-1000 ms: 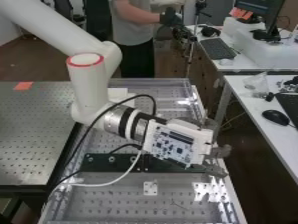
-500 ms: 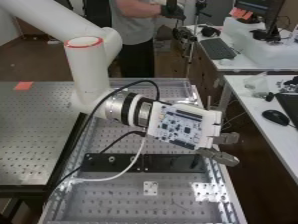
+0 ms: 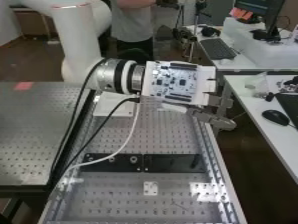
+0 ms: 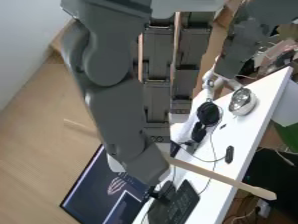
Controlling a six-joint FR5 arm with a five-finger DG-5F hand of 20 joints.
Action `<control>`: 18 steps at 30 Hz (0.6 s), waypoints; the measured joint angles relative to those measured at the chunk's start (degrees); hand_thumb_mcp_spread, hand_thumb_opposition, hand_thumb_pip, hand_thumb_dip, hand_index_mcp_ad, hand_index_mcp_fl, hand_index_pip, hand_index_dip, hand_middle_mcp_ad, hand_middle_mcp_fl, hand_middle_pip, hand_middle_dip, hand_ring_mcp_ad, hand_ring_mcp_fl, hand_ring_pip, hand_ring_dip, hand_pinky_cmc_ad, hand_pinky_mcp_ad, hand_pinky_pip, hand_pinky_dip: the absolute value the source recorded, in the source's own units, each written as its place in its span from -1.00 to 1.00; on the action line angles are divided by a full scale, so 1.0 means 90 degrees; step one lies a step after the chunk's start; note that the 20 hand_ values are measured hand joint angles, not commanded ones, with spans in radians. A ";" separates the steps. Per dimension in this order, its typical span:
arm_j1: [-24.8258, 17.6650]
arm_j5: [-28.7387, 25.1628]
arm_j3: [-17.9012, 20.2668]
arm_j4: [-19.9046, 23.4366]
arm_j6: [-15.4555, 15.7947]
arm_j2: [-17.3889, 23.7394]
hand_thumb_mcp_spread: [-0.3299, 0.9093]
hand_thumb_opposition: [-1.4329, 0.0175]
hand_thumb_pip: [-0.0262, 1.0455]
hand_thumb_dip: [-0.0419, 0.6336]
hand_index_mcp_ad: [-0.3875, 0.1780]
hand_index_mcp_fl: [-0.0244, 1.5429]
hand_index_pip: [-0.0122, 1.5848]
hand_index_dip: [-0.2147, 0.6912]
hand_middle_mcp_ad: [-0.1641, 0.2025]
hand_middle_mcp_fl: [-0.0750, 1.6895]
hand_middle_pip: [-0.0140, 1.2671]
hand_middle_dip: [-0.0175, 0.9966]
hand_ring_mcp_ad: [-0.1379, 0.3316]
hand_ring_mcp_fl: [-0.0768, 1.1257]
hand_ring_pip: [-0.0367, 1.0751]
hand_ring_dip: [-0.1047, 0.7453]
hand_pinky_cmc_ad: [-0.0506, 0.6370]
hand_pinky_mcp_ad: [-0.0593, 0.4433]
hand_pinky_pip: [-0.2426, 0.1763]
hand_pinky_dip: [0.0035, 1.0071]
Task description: Grab the chopstick and place it in the clear container
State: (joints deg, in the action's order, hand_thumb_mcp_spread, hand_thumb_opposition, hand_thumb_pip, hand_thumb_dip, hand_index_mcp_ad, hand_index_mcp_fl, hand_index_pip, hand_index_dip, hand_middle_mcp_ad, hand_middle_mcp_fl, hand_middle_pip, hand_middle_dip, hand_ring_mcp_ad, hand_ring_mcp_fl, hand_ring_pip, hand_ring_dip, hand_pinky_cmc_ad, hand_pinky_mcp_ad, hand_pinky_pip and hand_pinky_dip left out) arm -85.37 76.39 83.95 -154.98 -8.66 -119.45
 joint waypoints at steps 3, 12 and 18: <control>-0.0182 -0.0074 0.0160 -0.0068 0.0036 0.0173 0.96 -0.53 -0.11 0.07 0.06 0.63 -0.44 0.36 -0.38 0.55 -0.60 0.39 -0.52 0.23 -0.72 0.35 0.48 0.29 0.16 -0.70; -0.0777 -0.0822 0.0416 -0.0525 -0.0247 0.0418 0.96 -0.53 -0.11 0.07 0.06 0.63 -0.45 0.38 -0.38 0.54 -0.61 0.39 -0.51 0.23 -0.72 0.35 0.48 0.30 0.23 -0.70; -0.1233 -0.1414 0.0479 -0.0822 -0.0368 0.0455 0.96 -0.53 -0.11 0.11 0.06 0.63 -0.45 0.38 -0.33 0.54 -0.61 0.39 -0.46 0.23 -0.72 0.35 0.49 0.29 0.24 -0.70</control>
State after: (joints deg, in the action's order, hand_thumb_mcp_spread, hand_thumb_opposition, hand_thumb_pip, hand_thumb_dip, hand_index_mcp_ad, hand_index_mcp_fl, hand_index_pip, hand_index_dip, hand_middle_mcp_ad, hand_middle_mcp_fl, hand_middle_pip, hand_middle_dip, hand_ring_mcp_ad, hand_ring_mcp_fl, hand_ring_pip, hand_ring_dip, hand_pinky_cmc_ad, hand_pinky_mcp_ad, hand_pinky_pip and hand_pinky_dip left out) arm -96.46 63.66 88.26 -162.37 -11.96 -115.36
